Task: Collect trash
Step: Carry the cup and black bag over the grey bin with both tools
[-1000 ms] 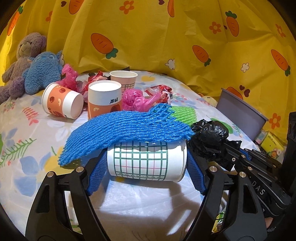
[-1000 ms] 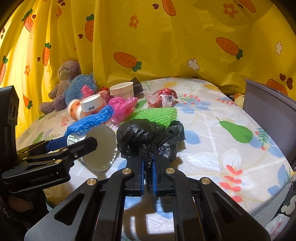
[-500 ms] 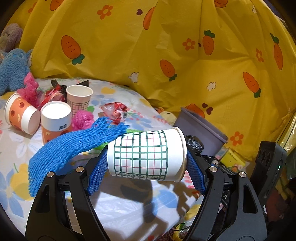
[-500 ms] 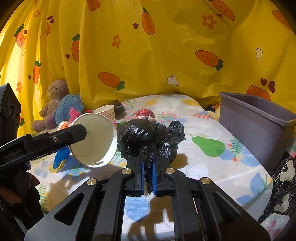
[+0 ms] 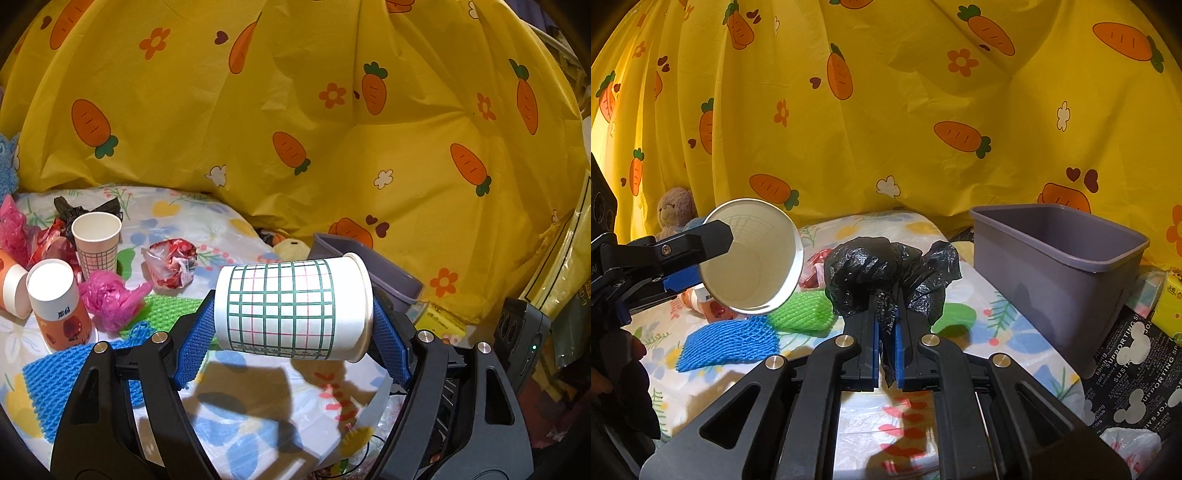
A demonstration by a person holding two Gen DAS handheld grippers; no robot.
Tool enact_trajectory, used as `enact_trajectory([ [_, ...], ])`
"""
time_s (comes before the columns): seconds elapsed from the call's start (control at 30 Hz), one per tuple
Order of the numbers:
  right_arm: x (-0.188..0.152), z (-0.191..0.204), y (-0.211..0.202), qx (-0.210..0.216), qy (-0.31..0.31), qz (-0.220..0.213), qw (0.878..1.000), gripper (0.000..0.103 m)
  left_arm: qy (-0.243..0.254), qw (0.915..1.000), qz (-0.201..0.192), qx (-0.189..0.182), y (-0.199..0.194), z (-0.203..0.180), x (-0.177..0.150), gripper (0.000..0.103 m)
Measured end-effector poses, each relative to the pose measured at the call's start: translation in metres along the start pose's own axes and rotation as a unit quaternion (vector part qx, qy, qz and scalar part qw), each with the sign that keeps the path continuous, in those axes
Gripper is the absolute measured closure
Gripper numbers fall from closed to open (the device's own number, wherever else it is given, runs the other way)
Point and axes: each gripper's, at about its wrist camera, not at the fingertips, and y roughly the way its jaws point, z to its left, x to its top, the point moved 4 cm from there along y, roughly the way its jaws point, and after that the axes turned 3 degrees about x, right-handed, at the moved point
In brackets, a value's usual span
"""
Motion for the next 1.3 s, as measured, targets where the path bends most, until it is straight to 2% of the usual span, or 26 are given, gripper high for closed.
enact_trajectory([
  [0.33,0.023,-0.027,-0.013,-0.041,0.008,-0.037,0.998,0.095,0.020,0.9996,0.000,-0.022,0.028,-0.028,0.025,0.026],
  [0.63,0.062,-0.079,-0.007,-0.122,0.009,-0.070,0.990,0.095,0.043,0.9971,0.020,-0.059,0.100,-0.073,0.059,0.026],
  [0.77,0.068,-0.110,0.006,-0.157,0.016,-0.059,0.986,0.095,0.040,0.9955,0.041,-0.075,0.144,-0.093,0.066,0.026],
  [0.93,0.064,-0.136,0.017,-0.177,0.034,-0.042,0.983,0.095,0.037,0.9931,0.072,-0.085,0.192,-0.110,0.065,0.026],
  [1.3,0.049,-0.158,0.042,-0.191,0.050,0.007,0.980,0.095,0.009,0.9890,0.113,-0.095,0.245,-0.119,0.052,0.026],
])
